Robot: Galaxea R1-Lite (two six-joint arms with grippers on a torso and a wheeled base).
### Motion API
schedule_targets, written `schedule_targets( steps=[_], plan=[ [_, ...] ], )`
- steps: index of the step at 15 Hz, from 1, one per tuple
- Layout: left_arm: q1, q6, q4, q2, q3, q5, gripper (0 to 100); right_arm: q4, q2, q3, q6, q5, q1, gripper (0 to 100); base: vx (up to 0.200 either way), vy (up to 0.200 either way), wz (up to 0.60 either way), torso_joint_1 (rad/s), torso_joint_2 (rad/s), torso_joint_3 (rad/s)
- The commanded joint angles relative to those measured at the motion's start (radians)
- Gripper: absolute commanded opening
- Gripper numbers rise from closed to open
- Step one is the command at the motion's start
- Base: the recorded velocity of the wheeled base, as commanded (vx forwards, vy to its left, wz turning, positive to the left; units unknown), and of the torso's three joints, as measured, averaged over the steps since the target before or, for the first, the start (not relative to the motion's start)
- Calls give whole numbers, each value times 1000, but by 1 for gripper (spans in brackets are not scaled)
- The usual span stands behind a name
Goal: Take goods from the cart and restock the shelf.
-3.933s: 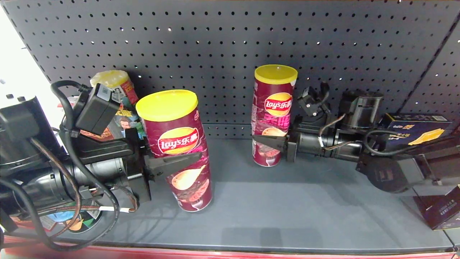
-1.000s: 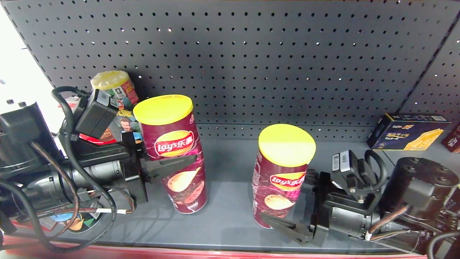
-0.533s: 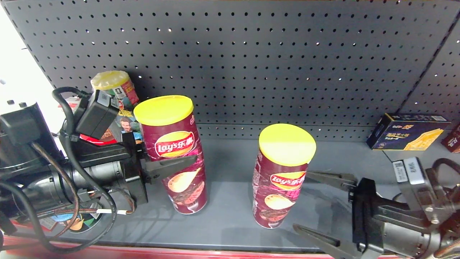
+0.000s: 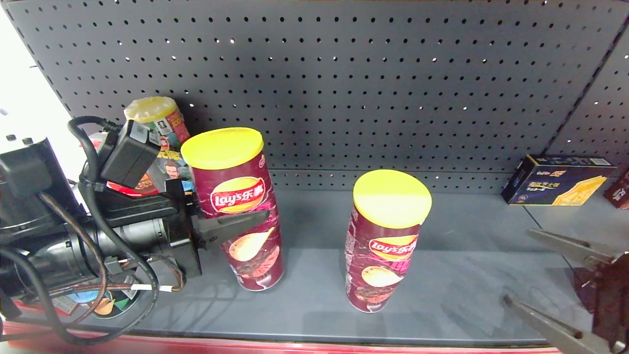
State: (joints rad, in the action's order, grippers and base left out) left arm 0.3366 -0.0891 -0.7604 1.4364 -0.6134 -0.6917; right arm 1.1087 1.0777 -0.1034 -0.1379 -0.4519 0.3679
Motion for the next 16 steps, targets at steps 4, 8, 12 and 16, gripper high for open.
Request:
schedule_targets(
  steps=[4,8,12,16],
  plan=[
    [1,0,1,-39,12,1,0,-578,-633,13,15,150,-245,100,0,0,0,0,0,0],
    [-1,0,0,-47,7,0,0,-889,-914,10,15,208,-271,100,0,0,0,0,0,0],
    [1,0,0,-54,11,-3,0,-1006,-984,103,9,449,-285,100,0,0,0,0,0,0],
    [2,-6,0,-59,21,-3,0,-1041,-984,103,43,639,-284,100,0,0,0,0,0,0]
  ],
)
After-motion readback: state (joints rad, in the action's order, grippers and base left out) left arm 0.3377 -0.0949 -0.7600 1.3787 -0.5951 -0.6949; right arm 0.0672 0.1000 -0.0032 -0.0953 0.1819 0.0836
